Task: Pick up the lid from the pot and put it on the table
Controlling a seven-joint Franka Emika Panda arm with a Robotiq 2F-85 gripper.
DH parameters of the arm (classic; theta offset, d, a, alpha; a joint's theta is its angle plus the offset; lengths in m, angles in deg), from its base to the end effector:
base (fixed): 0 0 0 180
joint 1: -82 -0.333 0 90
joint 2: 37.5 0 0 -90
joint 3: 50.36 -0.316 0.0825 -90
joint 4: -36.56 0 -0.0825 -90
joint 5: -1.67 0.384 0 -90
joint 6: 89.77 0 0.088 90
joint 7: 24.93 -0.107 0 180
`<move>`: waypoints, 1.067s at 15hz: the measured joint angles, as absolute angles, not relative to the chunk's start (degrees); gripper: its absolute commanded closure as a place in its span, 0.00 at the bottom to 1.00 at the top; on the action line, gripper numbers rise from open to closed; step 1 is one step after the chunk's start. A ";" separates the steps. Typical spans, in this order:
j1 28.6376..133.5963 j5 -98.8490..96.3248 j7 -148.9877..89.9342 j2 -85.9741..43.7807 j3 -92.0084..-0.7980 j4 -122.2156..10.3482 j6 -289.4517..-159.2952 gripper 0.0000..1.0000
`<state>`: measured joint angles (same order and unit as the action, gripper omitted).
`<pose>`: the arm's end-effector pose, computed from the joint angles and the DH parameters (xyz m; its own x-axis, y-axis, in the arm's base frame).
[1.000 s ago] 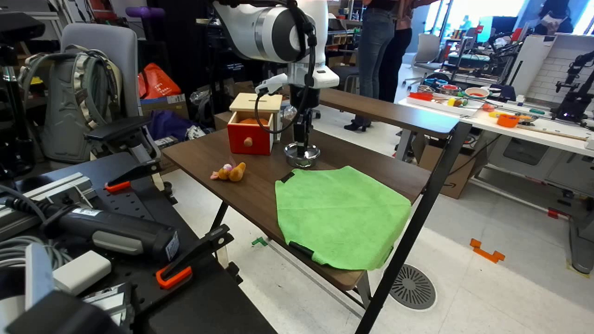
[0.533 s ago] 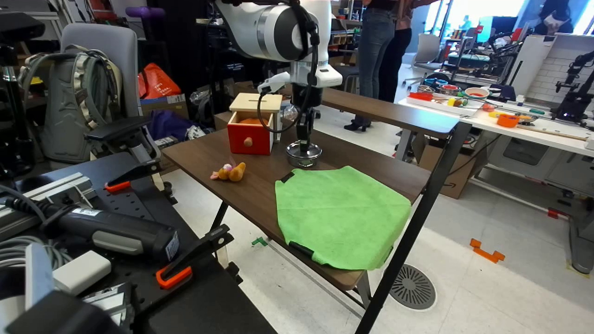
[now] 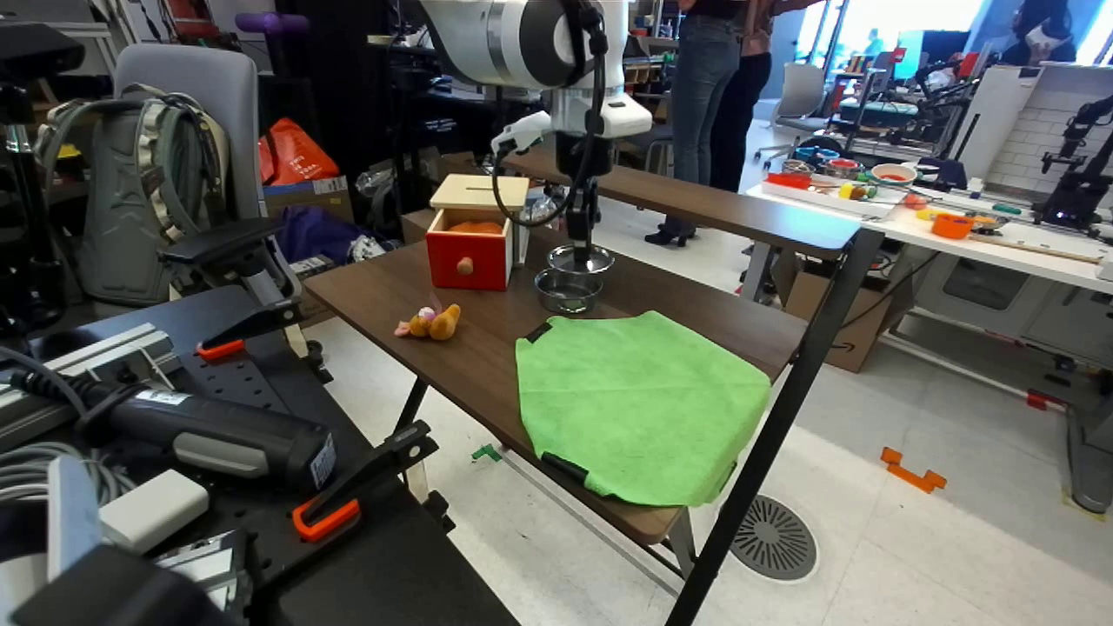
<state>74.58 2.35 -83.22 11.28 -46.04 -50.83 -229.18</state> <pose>0.7102 0.0469 0.1587 0.5837 -0.8088 0.0719 -0.8096 -0.5865 -0.0241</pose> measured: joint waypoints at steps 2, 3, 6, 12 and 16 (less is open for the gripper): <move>74.92 2.35 -82.35 10.01 -46.02 -50.79 -229.10 0.95; 75.18 2.35 -81.81 9.46 -46.02 -50.78 -229.05 0.95; 76.34 2.36 -79.73 8.62 -46.03 -50.59 -228.93 0.95; 79.45 2.43 -74.67 9.30 -45.97 -50.05 -227.33 0.95; 81.21 2.56 -72.72 11.00 -45.74 -49.12 -226.60 0.95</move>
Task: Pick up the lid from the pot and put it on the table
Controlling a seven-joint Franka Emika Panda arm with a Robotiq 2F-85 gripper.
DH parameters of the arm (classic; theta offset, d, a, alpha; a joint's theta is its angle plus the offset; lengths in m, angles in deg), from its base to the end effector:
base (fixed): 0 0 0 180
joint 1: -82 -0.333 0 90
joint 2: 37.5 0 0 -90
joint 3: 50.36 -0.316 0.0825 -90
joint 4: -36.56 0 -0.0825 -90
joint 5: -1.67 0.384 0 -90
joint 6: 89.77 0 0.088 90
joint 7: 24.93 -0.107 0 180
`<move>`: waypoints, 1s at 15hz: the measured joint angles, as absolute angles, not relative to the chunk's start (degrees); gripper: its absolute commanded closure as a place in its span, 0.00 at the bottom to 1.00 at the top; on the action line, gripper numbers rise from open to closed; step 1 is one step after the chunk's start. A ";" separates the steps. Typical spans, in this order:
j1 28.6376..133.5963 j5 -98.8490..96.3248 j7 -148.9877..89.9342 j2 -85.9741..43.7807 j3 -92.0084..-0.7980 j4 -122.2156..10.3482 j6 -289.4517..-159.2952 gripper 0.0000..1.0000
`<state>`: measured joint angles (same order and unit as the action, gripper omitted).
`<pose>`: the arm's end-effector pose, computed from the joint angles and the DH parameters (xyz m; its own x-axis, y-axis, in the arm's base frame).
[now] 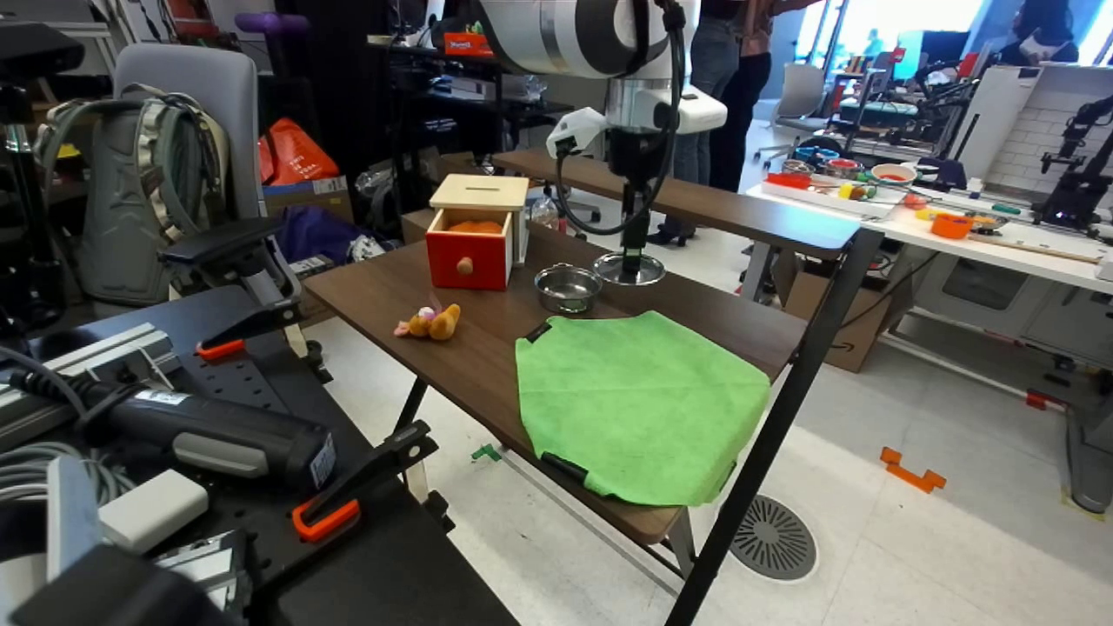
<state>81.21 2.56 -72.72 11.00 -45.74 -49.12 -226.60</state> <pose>0.7164 -0.0381 0.1708 0.6329 -0.7711 0.0689 -0.7729 -0.6346 -0.0028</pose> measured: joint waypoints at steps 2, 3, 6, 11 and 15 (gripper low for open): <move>81.80 3.03 -72.36 12.31 -45.55 -47.98 -226.49 0.95; 82.00 3.27 -72.30 13.06 -45.41 -47.20 -226.38 0.95; 82.33 3.56 -72.30 15.41 -45.06 -44.27 -225.76 0.95; 82.40 3.66 -72.33 19.45 -44.75 -38.59 -224.06 0.95; 82.29 3.81 -72.34 22.50 -44.78 -33.97 -222.15 0.95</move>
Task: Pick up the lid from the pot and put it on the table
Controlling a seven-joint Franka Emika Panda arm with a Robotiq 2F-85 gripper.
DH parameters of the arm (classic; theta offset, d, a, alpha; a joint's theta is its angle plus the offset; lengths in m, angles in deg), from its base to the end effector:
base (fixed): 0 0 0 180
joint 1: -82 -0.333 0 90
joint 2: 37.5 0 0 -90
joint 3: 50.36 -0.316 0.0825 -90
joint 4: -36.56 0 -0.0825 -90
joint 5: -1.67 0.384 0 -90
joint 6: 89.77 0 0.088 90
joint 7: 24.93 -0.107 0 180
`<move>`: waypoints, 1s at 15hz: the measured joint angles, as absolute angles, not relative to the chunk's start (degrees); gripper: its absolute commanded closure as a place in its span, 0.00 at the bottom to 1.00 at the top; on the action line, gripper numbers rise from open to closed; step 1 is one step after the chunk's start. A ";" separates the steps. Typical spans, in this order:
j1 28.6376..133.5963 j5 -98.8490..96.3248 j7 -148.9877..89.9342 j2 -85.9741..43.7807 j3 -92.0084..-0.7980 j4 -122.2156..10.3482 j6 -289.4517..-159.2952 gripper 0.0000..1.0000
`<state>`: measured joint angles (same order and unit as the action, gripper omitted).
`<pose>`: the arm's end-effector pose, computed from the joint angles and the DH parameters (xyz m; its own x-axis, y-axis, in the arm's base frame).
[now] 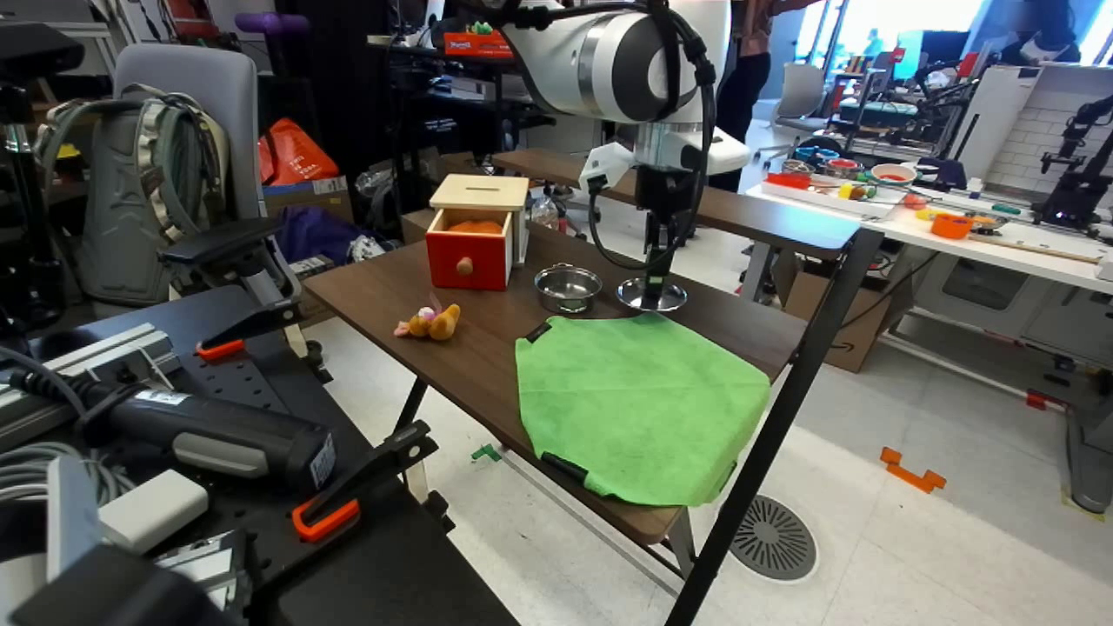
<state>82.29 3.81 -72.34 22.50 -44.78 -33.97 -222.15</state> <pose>0.7503 -0.0568 0.1308 0.6170 -0.7842 0.0654 -0.7863 -0.6177 0.0113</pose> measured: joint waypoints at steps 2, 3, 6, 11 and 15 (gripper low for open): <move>82.09 3.91 -72.34 23.99 -44.82 -31.75 -221.24 0.95; 81.93 3.94 -72.35 24.78 -44.86 -30.63 -220.90 0.95; 81.39 4.01 -72.47 27.07 -44.94 -27.35 -219.59 0.95; 81.08 4.05 -72.66 30.63 -45.16 -22.17 -217.99 0.95; 81.08 4.05 -72.69 32.82 -45.27 -18.51 -216.64 0.95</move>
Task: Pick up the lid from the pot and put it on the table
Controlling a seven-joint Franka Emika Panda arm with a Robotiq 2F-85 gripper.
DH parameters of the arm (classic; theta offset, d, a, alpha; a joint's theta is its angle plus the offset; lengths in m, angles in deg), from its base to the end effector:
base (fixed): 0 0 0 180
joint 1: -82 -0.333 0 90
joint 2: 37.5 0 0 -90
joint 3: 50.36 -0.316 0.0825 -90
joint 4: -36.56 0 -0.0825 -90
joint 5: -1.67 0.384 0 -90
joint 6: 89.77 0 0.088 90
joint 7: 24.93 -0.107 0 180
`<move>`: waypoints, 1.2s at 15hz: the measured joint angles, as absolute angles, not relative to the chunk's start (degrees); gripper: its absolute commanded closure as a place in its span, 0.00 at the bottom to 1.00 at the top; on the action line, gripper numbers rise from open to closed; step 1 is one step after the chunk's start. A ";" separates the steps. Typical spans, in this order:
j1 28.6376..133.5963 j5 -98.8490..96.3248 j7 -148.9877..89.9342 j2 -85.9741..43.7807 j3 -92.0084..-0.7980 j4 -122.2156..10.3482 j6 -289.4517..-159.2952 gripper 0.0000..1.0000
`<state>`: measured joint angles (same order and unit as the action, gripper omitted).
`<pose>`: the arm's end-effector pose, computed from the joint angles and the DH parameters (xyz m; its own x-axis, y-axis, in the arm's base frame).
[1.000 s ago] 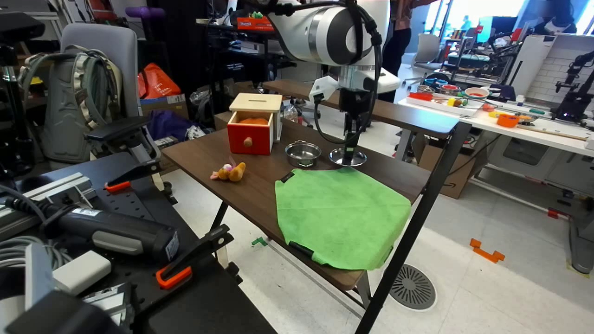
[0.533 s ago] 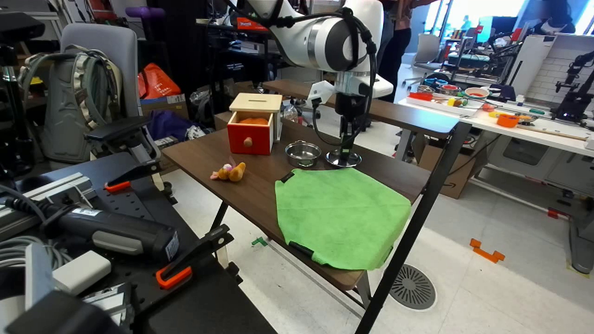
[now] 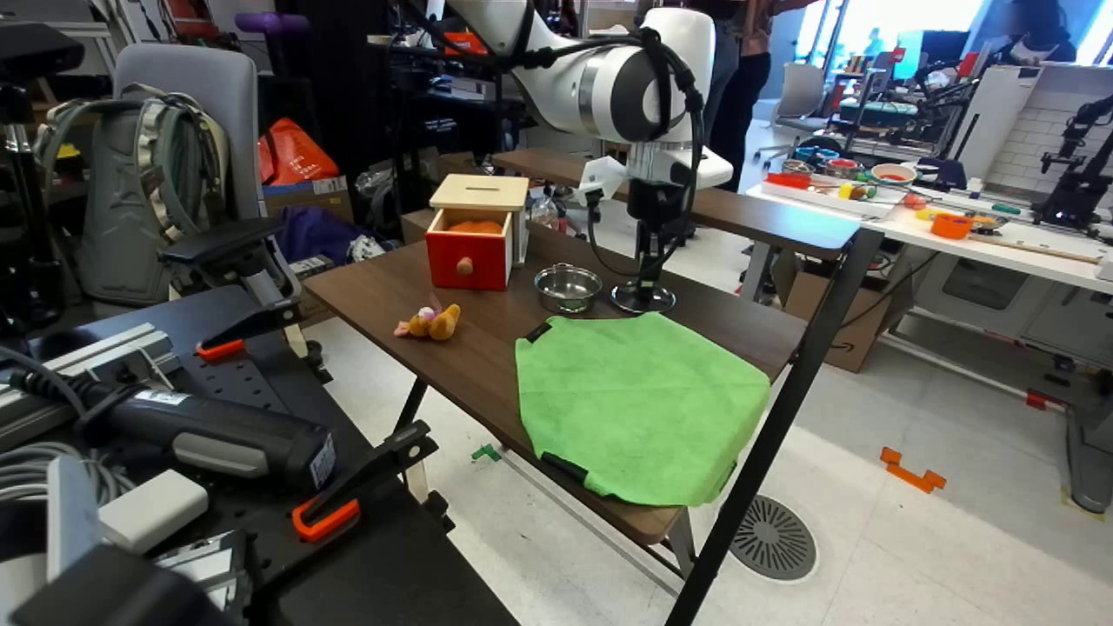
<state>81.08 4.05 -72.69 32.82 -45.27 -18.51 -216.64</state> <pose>0.7769 -0.0287 0.1036 0.6434 -0.7634 0.0561 -0.7650 -0.6439 0.0122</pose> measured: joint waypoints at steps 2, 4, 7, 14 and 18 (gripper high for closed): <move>81.07 4.06 -72.74 33.75 -45.28 -17.05 -216.20 0.54; 81.07 4.06 -72.97 34.57 -45.28 -15.61 -215.14 0.40; 81.08 4.09 -73.46 35.47 -45.28 -14.01 -214.11 0.19; 81.09 4.10 -74.14 36.17 -45.31 -12.41 -211.77 0.00; 81.08 4.10 -74.14 35.75 -45.72 -11.88 -209.89 0.00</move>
